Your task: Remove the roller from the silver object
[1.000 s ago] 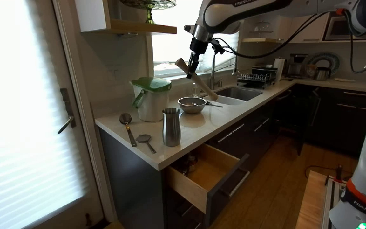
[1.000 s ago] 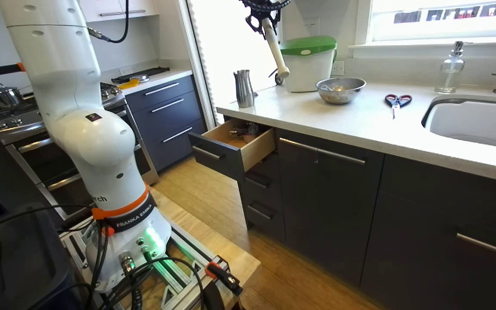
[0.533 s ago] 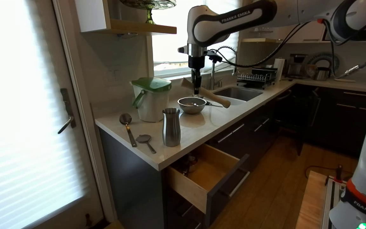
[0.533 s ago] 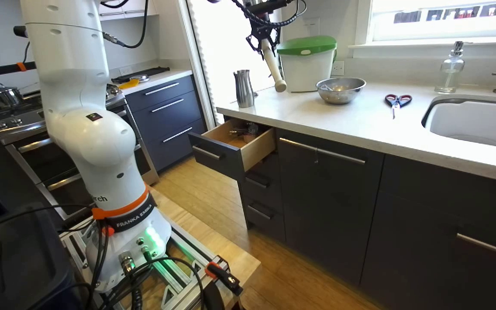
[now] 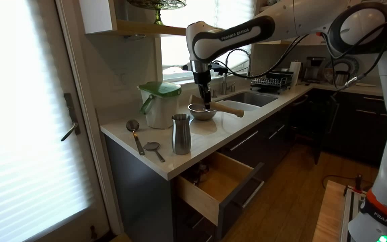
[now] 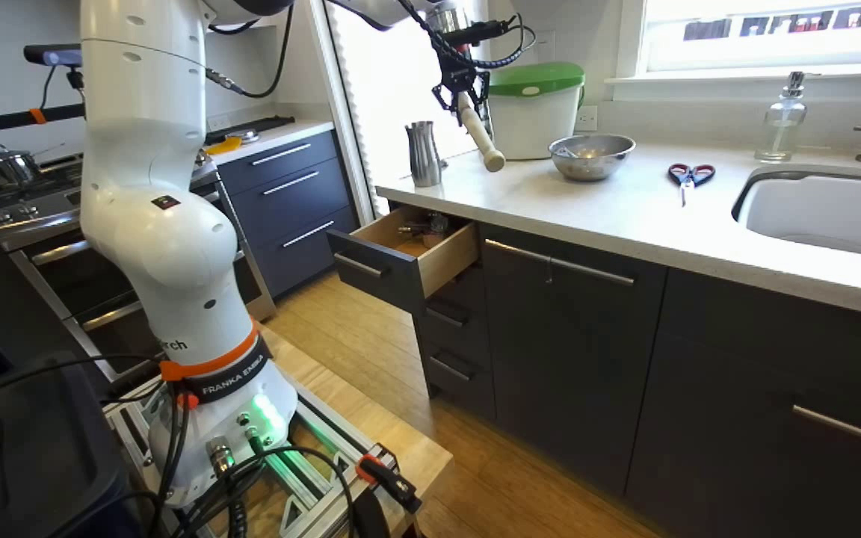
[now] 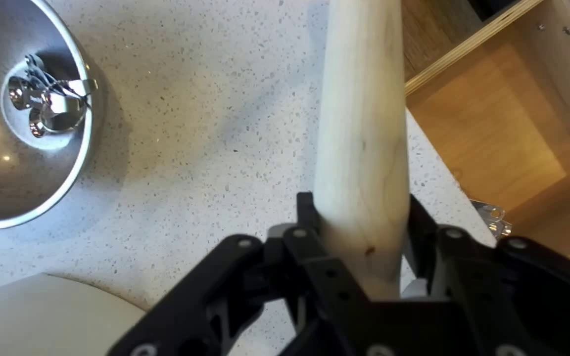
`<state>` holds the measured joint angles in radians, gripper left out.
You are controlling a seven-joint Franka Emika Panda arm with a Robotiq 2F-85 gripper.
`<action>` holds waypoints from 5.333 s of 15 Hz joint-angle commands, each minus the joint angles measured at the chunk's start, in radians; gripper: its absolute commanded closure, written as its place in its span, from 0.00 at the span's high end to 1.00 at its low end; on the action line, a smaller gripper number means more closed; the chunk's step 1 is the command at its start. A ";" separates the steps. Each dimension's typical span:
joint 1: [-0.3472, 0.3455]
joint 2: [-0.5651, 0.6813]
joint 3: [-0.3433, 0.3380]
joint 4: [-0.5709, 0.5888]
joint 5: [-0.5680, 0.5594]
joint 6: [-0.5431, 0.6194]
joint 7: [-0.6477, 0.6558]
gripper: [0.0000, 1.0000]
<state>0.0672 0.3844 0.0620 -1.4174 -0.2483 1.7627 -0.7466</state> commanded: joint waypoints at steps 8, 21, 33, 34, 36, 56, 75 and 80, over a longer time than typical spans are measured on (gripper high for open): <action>0.016 0.166 0.011 0.128 -0.054 -0.012 -0.044 0.18; 0.019 0.274 0.001 0.150 -0.075 0.047 -0.037 0.18; 0.026 0.294 0.002 0.142 -0.085 0.072 -0.039 0.25; 0.025 0.296 0.002 0.143 -0.084 0.071 -0.039 0.28; 0.025 0.299 0.001 0.144 -0.087 0.070 -0.041 0.25; 0.024 0.314 0.002 0.148 -0.092 0.061 -0.048 0.51; -0.117 0.065 0.005 0.132 0.164 -0.035 0.060 1.00; -0.123 -0.097 -0.020 0.051 0.168 -0.067 0.213 1.00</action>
<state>-0.0514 0.4039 0.0560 -1.2573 -0.0943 1.7140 -0.6251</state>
